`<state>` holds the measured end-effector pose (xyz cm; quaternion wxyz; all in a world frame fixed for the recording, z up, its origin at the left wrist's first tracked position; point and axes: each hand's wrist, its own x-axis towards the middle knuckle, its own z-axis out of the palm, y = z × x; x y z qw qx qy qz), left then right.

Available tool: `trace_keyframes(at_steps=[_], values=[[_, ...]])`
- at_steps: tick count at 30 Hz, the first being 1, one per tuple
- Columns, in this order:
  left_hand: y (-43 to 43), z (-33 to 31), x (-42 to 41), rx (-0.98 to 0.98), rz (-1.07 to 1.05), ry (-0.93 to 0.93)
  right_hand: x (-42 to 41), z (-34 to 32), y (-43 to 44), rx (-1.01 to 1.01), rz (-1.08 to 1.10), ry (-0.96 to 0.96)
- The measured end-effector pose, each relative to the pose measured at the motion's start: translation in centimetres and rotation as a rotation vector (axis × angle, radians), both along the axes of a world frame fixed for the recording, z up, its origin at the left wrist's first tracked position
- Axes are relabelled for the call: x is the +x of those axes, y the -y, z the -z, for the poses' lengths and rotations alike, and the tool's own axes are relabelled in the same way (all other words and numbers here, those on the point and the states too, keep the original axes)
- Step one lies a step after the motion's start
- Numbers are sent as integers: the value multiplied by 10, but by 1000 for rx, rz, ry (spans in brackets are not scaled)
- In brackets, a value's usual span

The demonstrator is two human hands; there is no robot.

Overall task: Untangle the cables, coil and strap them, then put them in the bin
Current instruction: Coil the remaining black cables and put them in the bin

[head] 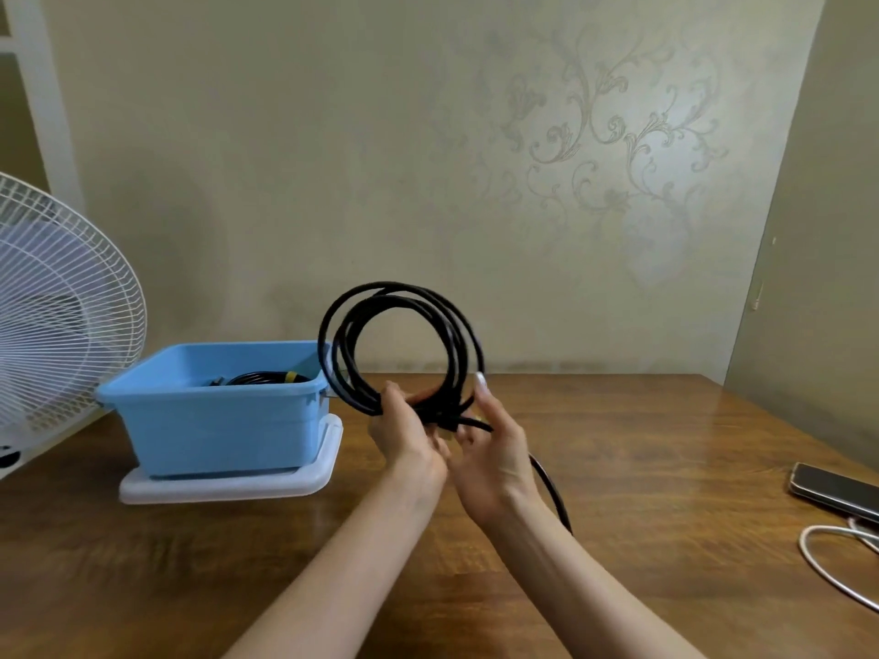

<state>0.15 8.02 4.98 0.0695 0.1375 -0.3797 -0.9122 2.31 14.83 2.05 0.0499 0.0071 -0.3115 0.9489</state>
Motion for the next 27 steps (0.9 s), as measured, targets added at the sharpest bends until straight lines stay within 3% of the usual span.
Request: trace_keyframes(at_steps=[3, 6, 10, 14, 17, 18, 22, 25, 27], values=[[27, -5, -20, -32, -137, 59, 7, -1, -30, -240, -2, -16], [39, -2, -28, -393, -180, -37, 12, -5, -53, -333, 32, 19], [36, 3, -15, -1037, -132, -372, 3, -4, -56, 286, 70, 30], [39, -5, -19, -1299, -44, -507, 6, -20, -56, 822, 75, 19], [46, -17, -25, -1338, 99, -583, 2, -31, -58, 1160, 174, 54], [48, -20, -28, -1332, 171, -601, 2, -34, -59, 1184, 144, 38], [53, -33, -39, -1218, 341, -616, -3, -45, -59, 896, -144, -146], [60, -41, -45, -1066, 447, -619, -11, -71, -52, 873, -80, -132], [60, -48, -41, -772, 524, -597, -21, -93, -46, 819, -2, -88]])
